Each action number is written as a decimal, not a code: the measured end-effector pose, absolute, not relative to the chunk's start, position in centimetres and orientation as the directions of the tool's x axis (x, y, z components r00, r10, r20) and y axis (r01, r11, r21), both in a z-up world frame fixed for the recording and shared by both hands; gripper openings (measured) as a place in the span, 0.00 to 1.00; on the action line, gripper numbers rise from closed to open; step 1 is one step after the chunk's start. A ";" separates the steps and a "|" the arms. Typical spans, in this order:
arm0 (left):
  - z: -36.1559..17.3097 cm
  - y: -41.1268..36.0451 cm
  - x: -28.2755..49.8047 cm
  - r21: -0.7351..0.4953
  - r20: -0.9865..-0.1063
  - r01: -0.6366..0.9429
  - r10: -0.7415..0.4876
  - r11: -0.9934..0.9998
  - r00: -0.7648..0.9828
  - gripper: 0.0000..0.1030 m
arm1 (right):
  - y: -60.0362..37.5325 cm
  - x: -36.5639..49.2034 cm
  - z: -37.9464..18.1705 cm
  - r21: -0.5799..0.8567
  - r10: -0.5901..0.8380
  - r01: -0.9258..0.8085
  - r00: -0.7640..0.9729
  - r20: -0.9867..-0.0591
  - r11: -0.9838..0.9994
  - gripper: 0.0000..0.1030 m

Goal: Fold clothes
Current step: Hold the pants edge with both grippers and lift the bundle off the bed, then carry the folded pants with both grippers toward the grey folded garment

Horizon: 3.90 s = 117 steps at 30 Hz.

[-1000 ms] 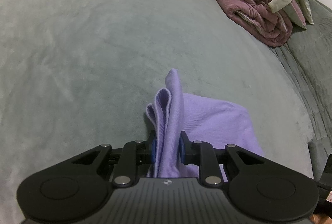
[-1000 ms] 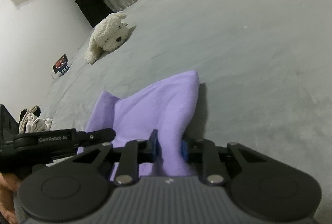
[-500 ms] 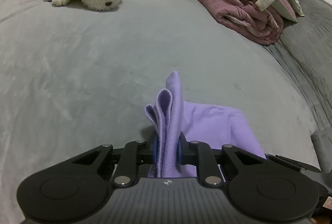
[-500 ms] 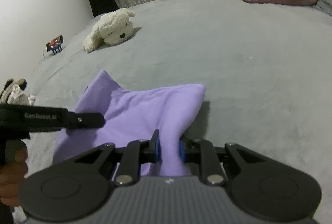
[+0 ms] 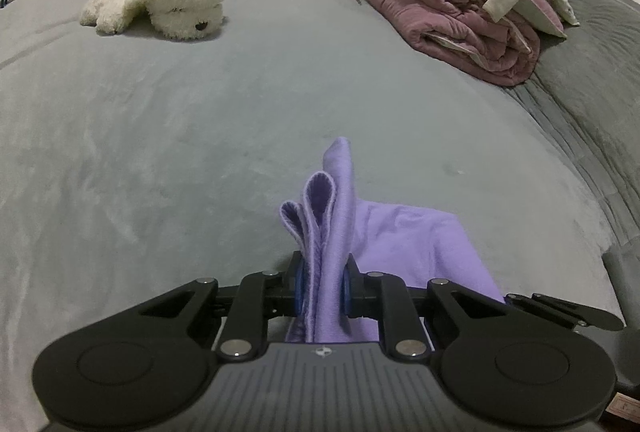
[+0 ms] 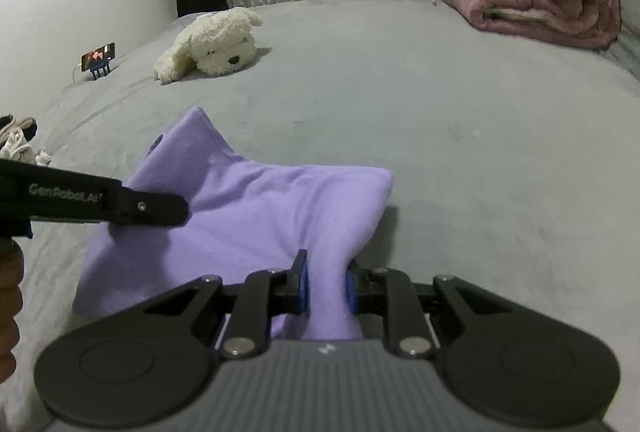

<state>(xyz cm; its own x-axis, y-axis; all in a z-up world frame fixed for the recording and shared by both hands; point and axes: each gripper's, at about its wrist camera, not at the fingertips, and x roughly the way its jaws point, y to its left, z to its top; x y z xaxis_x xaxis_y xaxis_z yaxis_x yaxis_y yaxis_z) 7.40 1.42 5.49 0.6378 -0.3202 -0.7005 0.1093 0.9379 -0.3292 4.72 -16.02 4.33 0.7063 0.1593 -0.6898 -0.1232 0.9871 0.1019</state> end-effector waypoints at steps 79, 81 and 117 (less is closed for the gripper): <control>13.2 -40.6 1.3 -0.054 -0.522 0.642 -0.570 0.765 0.635 0.16 | -49.2 -14.3 11.0 0.167 -0.407 0.518 0.801 -0.438 0.839 0.13; 13.3 -43.1 1.2 -0.049 -0.523 0.676 -0.596 0.735 0.610 0.16 | -51.5 -15.5 10.7 0.212 -0.444 0.569 0.782 -0.437 0.794 0.12; 9.9 -55.6 4.7 -0.074 -0.583 0.781 -0.662 0.620 0.470 0.15 | -69.3 -14.1 0.6 0.609 -0.289 0.645 0.759 -0.584 0.462 0.35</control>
<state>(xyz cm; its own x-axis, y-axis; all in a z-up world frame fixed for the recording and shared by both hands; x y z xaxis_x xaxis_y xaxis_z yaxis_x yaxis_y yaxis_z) 4.74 -55.61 9.89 0.4705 -0.6623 -0.5831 0.7810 0.6201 -0.0743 -14.11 -69.28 0.59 0.7587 -0.2889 -0.5839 0.6447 0.4619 0.6092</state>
